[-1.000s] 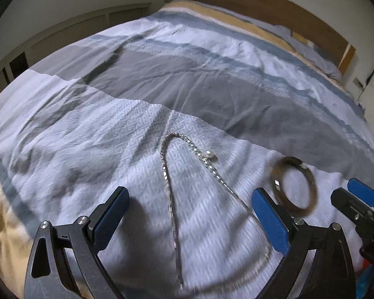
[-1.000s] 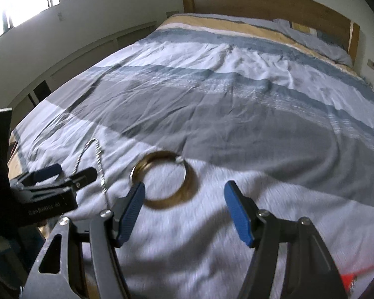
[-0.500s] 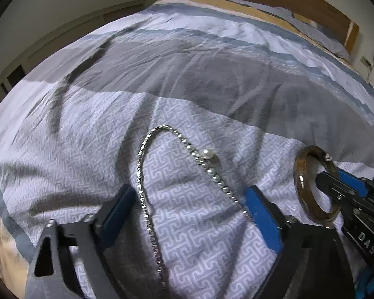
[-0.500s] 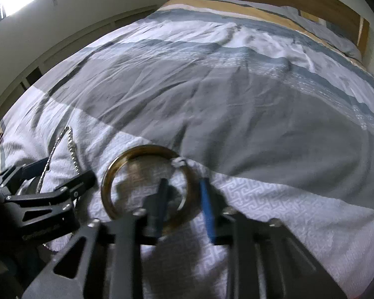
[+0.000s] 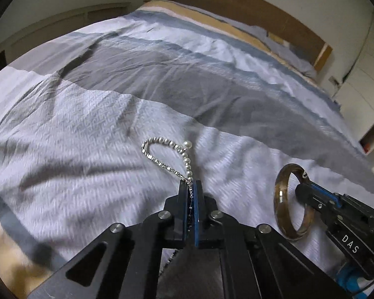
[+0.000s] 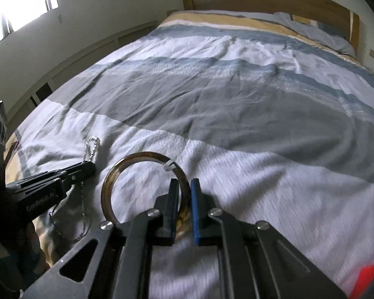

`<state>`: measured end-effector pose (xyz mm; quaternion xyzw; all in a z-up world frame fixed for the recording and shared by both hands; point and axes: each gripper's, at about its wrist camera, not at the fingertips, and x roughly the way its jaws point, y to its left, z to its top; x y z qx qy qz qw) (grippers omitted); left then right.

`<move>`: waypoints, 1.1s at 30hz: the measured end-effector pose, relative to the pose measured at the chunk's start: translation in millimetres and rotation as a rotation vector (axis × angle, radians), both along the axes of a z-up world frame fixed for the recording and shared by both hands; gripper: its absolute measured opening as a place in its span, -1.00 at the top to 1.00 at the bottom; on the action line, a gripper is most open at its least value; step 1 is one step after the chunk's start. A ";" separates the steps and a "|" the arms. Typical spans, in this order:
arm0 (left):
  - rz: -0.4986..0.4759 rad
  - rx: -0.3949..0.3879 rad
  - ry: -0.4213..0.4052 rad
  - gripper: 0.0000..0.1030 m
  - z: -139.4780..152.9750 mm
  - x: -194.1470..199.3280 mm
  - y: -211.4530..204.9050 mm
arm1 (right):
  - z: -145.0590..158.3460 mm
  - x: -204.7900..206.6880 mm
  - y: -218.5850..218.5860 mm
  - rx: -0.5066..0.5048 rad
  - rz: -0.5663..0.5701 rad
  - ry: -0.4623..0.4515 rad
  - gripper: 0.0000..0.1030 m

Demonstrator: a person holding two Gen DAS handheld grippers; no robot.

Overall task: Organize jewelry
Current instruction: 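Carry the necklace and brown bangle into the red box and open both tools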

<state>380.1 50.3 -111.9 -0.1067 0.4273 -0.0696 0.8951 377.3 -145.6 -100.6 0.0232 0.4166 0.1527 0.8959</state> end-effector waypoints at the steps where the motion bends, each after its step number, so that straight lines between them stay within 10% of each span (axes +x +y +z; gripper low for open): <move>1: -0.012 0.002 -0.006 0.94 3.0 -5.5 -3.2 | 3.4 -5.2 -1.8 0.004 -0.003 -0.005 0.83; 16: -0.147 -0.027 -0.104 0.94 90.2 -100.3 -63.5 | 93.1 -127.8 -67.6 0.032 -0.110 -0.097 0.83; 33: -0.457 -0.107 -0.139 0.94 134.2 -160.9 -264.1 | 123.4 -225.2 -250.9 -0.106 -0.372 -0.111 0.83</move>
